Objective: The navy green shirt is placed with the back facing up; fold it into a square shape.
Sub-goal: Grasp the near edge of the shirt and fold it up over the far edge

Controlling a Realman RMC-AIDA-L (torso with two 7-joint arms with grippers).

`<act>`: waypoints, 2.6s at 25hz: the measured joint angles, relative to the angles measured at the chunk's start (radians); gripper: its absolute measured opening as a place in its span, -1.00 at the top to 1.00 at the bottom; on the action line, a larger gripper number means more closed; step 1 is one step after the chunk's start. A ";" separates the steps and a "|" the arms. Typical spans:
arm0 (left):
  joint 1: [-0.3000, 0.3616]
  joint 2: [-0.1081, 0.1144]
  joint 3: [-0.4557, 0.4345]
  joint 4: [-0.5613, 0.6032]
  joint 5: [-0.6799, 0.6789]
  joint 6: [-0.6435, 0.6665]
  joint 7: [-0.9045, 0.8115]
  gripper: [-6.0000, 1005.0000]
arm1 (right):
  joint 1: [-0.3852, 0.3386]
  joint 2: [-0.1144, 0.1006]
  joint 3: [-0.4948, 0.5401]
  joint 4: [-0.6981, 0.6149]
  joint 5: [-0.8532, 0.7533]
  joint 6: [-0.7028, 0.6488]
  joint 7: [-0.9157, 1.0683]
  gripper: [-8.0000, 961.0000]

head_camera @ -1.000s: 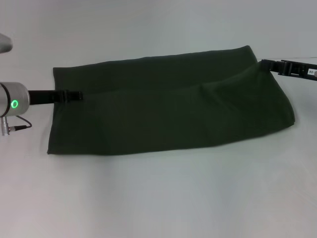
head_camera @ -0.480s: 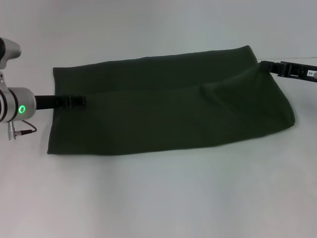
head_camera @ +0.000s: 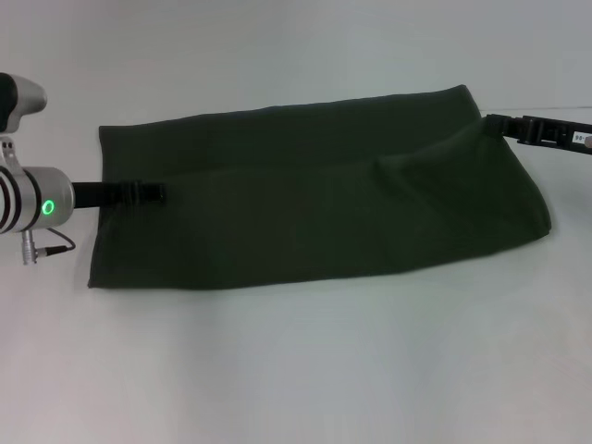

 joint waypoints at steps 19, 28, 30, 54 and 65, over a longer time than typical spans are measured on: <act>0.004 -0.004 0.007 0.002 0.000 0.001 0.000 -0.30 | 0.000 0.003 0.000 -0.004 0.000 -0.001 -0.001 0.93; 0.006 -0.005 0.008 0.006 0.000 0.000 0.001 0.15 | 0.000 0.003 0.000 -0.004 0.000 -0.001 -0.001 0.93; 0.006 -0.006 0.009 0.006 0.000 0.000 0.003 0.36 | 0.001 0.003 0.000 -0.003 0.000 0.000 -0.001 0.93; 0.000 0.002 0.032 0.001 0.001 0.022 -0.005 0.86 | 0.002 0.003 -0.015 -0.002 0.000 0.004 -0.001 0.93; 0.000 0.002 0.035 0.006 0.000 0.040 0.004 0.96 | 0.002 0.003 -0.014 -0.002 0.000 0.007 -0.001 0.93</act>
